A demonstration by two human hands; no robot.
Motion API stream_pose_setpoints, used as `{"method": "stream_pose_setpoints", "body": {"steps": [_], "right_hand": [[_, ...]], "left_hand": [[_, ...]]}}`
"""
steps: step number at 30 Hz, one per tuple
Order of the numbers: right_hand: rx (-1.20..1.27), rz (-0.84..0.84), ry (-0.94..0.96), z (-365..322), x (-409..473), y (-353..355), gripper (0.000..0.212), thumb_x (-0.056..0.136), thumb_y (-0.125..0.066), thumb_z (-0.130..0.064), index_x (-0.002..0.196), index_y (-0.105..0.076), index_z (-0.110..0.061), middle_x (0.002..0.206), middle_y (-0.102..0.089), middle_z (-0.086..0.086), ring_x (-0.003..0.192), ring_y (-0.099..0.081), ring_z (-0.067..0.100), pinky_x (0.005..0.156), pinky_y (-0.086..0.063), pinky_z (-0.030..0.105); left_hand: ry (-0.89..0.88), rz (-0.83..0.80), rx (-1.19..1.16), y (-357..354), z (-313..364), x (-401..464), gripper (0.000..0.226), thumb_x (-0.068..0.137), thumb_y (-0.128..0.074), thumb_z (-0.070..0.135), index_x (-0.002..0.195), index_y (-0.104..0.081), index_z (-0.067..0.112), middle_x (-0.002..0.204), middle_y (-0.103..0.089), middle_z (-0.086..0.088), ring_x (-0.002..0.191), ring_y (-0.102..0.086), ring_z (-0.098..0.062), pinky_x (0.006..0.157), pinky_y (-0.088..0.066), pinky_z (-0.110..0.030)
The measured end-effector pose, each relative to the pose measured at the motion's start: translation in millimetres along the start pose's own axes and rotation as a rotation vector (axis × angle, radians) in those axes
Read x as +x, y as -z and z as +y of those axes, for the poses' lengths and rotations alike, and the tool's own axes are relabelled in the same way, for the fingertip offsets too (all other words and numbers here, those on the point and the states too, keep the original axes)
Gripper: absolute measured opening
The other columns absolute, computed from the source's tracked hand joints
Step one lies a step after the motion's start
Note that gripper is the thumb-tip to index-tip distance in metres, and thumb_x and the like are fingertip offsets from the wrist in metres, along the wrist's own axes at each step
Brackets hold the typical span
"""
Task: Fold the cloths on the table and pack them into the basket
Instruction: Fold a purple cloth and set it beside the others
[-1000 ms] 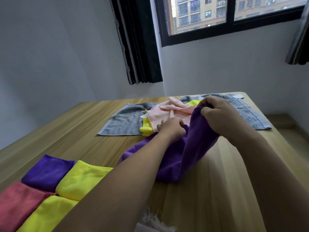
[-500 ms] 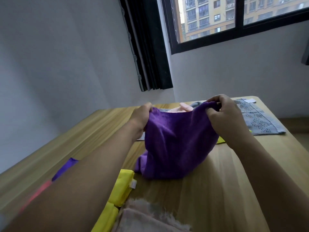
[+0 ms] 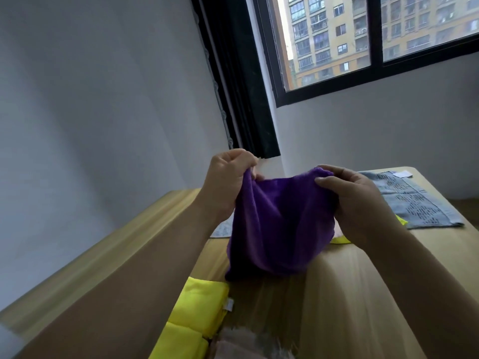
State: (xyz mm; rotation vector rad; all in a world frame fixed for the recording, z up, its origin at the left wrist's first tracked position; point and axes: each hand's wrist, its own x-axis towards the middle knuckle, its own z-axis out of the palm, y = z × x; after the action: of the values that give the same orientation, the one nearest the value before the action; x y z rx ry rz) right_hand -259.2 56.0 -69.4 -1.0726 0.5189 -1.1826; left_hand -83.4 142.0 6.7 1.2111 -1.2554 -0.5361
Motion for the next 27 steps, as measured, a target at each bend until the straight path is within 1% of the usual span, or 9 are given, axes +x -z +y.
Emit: {"method": "stream_pose_setpoints", "body": {"steps": [1, 3, 6, 10, 13, 16, 19, 22, 27], "right_hand": [[0.085, -0.026, -0.051, -1.9, 0.5, 0.8, 0.025, 0.081, -0.065, -0.003, 0.103, -0.069, -0.015, 0.098, -0.069, 0.012, 0.093, -0.065, 0.025, 0.078, -0.054, 0.035], [0.206, -0.059, -0.126, -6.2, 0.2, -1.4, 0.026, 0.083, -0.062, 0.002, 0.107, -0.066, -0.008, 0.09, -0.068, 0.012, 0.08, -0.066, 0.022, 0.067, -0.056, 0.028], [0.254, -0.073, -0.16, -8.5, -3.4, -8.7, 0.016, 0.086, -0.056, 0.001, 0.098, -0.063, -0.006, 0.078, -0.062, 0.011, 0.068, -0.06, 0.018, 0.06, -0.054, 0.023], [0.196, -0.034, -0.087, -8.1, -5.2, -8.6, 0.017, 0.09, -0.052, 0.002, 0.088, -0.06, -0.013, 0.07, -0.054, 0.007, 0.06, -0.049, 0.015, 0.05, -0.044, 0.019], [0.0, -0.048, 0.103, -8.8, -7.8, -3.7, 0.022, 0.087, -0.057, 0.007, 0.085, -0.059, -0.015, 0.074, -0.058, 0.005, 0.064, -0.055, 0.014, 0.055, -0.049, 0.021], [-0.267, 0.014, 0.269, -12.3, -10.9, -4.4, 0.022, 0.085, -0.058, 0.005, 0.079, -0.065, -0.015, 0.078, -0.065, 0.005, 0.07, -0.058, 0.014, 0.067, -0.051, 0.026], [-0.275, -0.006, 0.213, -17.1, -13.1, -6.1, 0.022, 0.087, -0.053, 0.0, 0.083, -0.07, -0.014, 0.078, -0.067, 0.007, 0.073, -0.058, 0.018, 0.074, -0.051, 0.035], [-0.334, -0.064, 0.202, -20.9, -15.9, -4.6, 0.011, 0.088, -0.061, -0.019, 0.089, -0.073, -0.017, 0.082, -0.072, 0.006, 0.079, -0.065, 0.023, 0.083, -0.054, 0.042], [-0.496, -0.023, 0.31, -24.3, -20.5, -8.5, 0.015, 0.078, -0.073, -0.038, 0.084, -0.073, -0.024, 0.076, -0.072, -0.003, 0.075, -0.068, 0.013, 0.072, -0.058, 0.031]], "left_hand": [[-0.027, -0.013, 0.121, -0.1, 1.2, -0.7, 0.022, 0.083, -0.06, 0.012, 0.065, -0.053, 0.002, 0.057, -0.041, -0.009, 0.054, -0.046, -0.018, 0.057, -0.047, -0.028], [-0.067, -0.091, 0.325, -4.7, 3.4, -3.3, 0.025, 0.089, -0.058, 0.012, 0.066, -0.052, 0.003, 0.052, -0.041, 0.001, 0.047, -0.039, -0.01, 0.048, -0.037, -0.021], [-0.043, -0.219, 0.454, -15.0, 6.2, -6.7, 0.021, 0.083, -0.051, 0.011, 0.064, -0.059, 0.014, 0.061, -0.054, 0.013, 0.056, -0.049, -0.003, 0.056, -0.04, -0.018], [-0.11, -0.266, 0.534, -23.1, 4.6, -7.4, 0.045, 0.083, -0.037, -0.014, 0.091, -0.069, 0.018, 0.093, -0.064, 0.002, 0.081, -0.059, -0.007, 0.071, -0.052, -0.023], [-0.164, -0.294, 0.525, -23.4, -1.1, -8.2, 0.038, 0.09, -0.047, -0.009, 0.112, -0.056, 0.02, 0.092, -0.062, -0.005, 0.074, -0.059, -0.012, 0.066, -0.054, -0.027], [-0.188, -0.243, 0.524, -23.7, -5.3, -5.1, 0.034, 0.091, -0.06, 0.003, 0.114, -0.051, 0.026, 0.098, -0.059, -0.006, 0.077, -0.058, -0.017, 0.069, -0.057, -0.033], [-0.201, -0.227, 0.517, -25.8, -2.5, -1.7, 0.036, 0.089, -0.066, 0.008, 0.114, -0.048, 0.026, 0.097, -0.058, -0.005, 0.076, -0.059, -0.021, 0.071, -0.058, -0.038], [-0.194, -0.217, 0.524, -29.0, -1.0, -1.1, 0.04, 0.087, -0.069, 0.01, 0.116, -0.045, 0.024, 0.097, -0.058, -0.006, 0.07, -0.059, -0.017, 0.068, -0.057, -0.039], [-0.169, -0.219, 0.513, -34.1, -1.9, -2.5, 0.048, 0.084, -0.07, 0.003, 0.117, -0.042, 0.023, 0.097, -0.057, -0.007, 0.067, -0.06, -0.013, 0.066, -0.058, -0.038]]}}
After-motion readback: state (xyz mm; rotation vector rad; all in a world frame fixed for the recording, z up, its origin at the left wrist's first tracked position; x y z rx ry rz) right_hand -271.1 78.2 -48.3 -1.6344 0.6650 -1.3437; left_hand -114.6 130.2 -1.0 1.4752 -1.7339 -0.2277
